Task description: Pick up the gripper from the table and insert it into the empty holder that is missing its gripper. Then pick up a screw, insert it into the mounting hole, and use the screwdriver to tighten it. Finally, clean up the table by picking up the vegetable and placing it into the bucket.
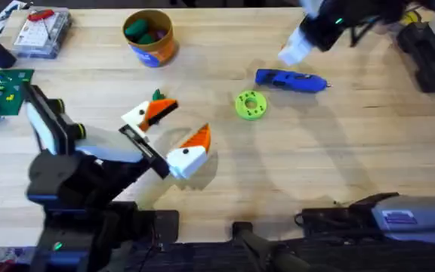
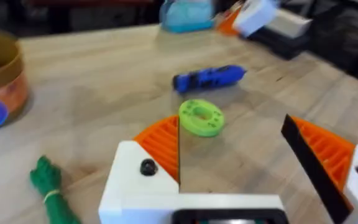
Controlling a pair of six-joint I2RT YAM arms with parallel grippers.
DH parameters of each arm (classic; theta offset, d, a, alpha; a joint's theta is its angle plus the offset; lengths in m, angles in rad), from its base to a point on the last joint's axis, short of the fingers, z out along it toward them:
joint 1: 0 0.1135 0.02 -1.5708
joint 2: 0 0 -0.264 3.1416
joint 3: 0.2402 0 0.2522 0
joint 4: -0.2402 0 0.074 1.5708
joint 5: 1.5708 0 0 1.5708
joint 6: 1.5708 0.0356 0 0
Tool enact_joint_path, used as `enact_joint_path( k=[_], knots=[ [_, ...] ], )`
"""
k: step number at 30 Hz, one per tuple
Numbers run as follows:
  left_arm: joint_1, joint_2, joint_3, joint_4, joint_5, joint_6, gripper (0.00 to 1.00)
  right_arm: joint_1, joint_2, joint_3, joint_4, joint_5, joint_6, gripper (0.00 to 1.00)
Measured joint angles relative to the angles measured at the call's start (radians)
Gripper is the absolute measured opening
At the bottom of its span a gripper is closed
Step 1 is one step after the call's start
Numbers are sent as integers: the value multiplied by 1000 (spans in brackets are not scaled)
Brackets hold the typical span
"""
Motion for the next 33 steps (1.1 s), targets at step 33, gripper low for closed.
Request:
enact_joint_path(
  k=[33],
  knots=[
    [1,1175,980,-836,-734,174,986,0,-566,-269,-332,-28,598,988]
  ],
)
